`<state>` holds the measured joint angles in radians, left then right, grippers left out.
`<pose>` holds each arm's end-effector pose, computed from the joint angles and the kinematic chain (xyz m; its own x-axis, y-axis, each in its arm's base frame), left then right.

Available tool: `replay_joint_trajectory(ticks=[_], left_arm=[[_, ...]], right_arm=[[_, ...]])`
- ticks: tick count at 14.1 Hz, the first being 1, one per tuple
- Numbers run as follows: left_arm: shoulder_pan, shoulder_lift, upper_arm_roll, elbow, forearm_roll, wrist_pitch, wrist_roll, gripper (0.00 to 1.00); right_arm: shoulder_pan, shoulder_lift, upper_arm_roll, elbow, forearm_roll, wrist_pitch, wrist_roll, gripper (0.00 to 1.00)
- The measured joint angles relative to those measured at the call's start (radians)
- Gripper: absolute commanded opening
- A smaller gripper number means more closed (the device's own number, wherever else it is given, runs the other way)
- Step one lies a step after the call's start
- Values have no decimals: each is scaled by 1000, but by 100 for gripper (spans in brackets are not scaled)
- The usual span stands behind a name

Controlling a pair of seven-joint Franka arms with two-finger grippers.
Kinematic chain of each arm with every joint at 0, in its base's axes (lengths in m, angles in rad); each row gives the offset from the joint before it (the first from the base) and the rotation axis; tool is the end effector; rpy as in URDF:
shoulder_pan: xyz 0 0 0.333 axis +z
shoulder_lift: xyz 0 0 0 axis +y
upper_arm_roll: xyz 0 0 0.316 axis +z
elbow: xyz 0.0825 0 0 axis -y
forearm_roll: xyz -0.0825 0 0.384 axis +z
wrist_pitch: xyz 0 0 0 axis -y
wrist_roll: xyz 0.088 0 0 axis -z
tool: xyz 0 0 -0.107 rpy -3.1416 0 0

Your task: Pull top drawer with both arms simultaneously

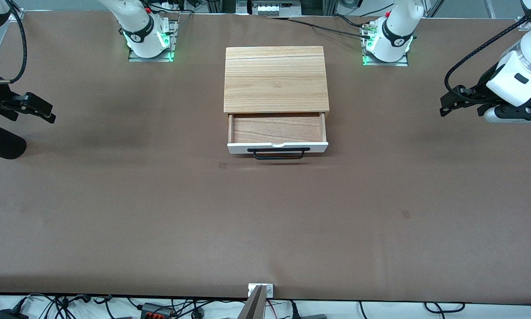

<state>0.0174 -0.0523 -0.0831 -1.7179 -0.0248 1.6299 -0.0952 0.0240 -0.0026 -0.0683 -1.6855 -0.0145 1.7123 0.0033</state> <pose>0.5387 -0.0390 0.5885 0.9988 0.0313 -0.0377 0.0319 -0.9993 0.0169 0.5630 -0.0264 0.5839 0.9985 -0.0455 0.0294 -0.0460 -0.9988 0.0141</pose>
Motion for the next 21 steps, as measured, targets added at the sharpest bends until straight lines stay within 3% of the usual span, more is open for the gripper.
replay_joint_trajectory(ticks=[21], left_arm=[[-3,46,-2,55,15,-23,4,100]], right_arm=[[29,10,19,5,-10,-7,-4,100]])
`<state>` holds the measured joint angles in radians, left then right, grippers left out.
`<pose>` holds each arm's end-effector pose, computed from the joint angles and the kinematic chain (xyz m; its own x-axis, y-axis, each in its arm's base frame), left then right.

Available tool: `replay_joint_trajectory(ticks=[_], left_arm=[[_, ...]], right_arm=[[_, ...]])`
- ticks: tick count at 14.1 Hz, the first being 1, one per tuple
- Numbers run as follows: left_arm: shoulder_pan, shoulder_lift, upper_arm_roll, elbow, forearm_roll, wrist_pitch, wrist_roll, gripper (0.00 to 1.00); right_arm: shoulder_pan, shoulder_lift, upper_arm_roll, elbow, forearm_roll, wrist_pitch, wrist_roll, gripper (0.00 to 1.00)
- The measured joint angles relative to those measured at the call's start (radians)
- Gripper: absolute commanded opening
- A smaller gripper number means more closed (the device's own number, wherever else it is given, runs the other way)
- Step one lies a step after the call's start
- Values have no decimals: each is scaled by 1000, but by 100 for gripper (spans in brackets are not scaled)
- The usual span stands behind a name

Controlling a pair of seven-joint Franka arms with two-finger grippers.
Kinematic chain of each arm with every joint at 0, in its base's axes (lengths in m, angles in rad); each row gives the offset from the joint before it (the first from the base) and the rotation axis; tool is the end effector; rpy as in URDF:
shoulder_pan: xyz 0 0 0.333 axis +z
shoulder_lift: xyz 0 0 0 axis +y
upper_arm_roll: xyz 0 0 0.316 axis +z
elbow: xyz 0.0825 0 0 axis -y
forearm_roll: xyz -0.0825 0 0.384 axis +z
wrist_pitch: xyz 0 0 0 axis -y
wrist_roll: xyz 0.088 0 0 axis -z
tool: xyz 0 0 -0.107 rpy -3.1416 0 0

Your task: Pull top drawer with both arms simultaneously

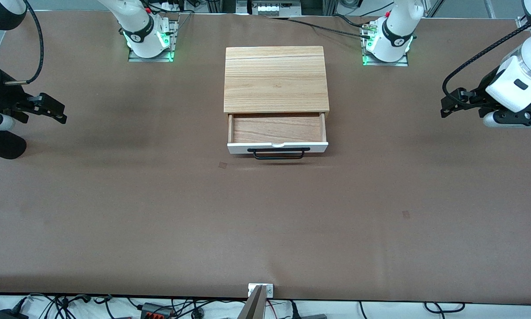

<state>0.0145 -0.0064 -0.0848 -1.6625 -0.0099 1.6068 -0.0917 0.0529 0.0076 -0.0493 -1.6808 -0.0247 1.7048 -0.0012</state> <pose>0.5513 -0.0400 0.5878 0.9985 0.0219 -0.0500 0.0221 -0.9997 0.0048 0.5657 -0.0002 0.5797 0.9998 0.0081 0.0163 0.0077 -0.9997 0.0249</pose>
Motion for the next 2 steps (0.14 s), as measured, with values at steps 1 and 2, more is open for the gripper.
replay_joint_trajectory(ticks=[1,2], left_arm=[[0,0,0,0,0,0,0,100],[0,0,0,0,0,0,0,100]], right_arm=[[0,0,0,0,0,-3,0,100],[0,0,0,0,0,-6,0,100]])
